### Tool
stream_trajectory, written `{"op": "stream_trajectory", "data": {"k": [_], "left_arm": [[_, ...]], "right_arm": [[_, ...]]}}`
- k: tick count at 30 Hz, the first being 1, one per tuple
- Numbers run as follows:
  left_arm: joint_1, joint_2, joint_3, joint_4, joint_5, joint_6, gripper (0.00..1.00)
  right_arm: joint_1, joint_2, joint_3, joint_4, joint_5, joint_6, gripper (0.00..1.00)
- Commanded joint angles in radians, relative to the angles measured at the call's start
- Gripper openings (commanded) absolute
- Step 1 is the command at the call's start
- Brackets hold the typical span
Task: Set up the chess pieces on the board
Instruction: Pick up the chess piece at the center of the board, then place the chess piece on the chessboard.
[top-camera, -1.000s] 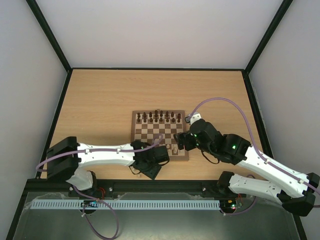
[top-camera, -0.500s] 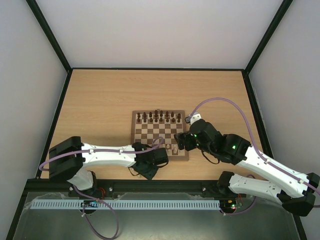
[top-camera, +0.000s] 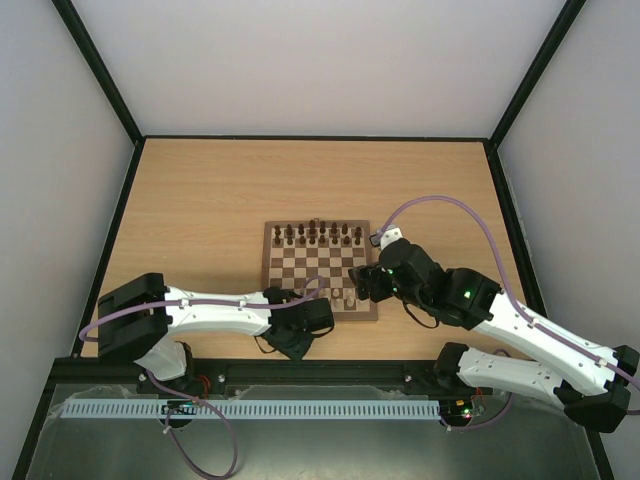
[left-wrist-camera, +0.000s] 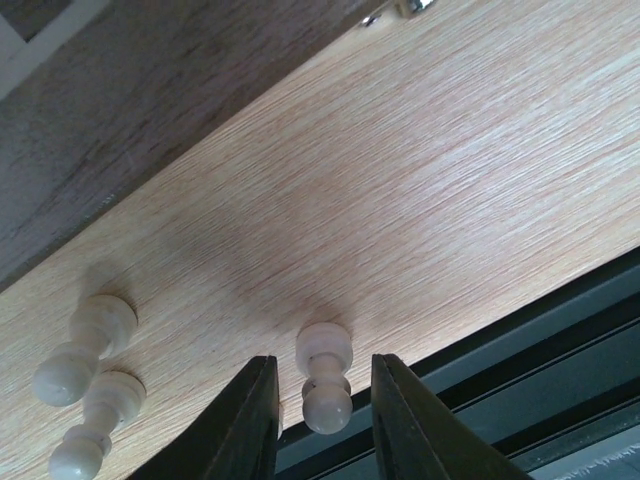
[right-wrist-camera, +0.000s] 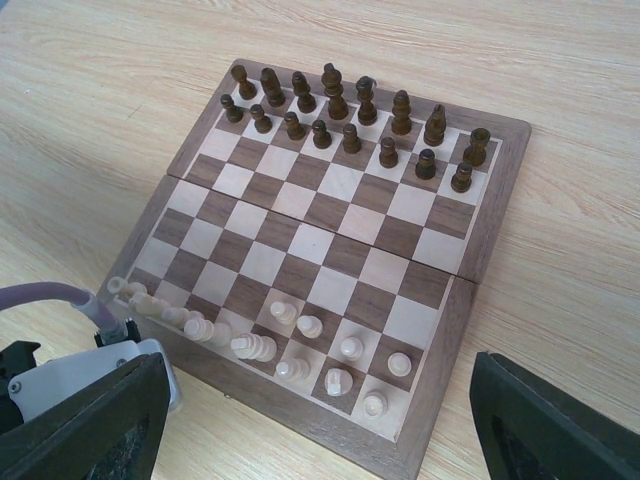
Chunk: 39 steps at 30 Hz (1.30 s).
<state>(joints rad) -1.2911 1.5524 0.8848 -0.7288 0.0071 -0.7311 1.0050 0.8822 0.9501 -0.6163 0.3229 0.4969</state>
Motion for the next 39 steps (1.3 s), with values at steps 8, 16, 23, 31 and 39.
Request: {"op": "stream_trajectory", "data": {"k": [8, 16, 23, 31, 39], "left_arm": [[-0.005, -0.009, -0.024, -0.015, 0.012, -0.013, 0.12], [0.003, -0.041, 0.076, -0.141, -0.060, -0.005, 0.08], [0.110, -0.071, 0.279, -0.371, -0.165, 0.081, 0.10], [0.302, -0.071, 0.366, -0.413, -0.216, 0.204, 0.11], [0.382, -0.046, 0.309, -0.314, -0.204, 0.218, 0.13]], "right_arm": [[-0.004, -0.016, -0.018, -0.012, 0.010, -0.012, 0.80], [-0.005, -0.031, -0.016, -0.014, 0.015, -0.011, 0.79], [-0.004, -0.055, -0.018, -0.010, 0.025, -0.006, 0.79], [-0.005, -0.078, -0.020, -0.008, 0.029, -0.003, 0.79], [-0.005, -0.083, -0.028, -0.001, 0.019, -0.005, 0.79]]}}
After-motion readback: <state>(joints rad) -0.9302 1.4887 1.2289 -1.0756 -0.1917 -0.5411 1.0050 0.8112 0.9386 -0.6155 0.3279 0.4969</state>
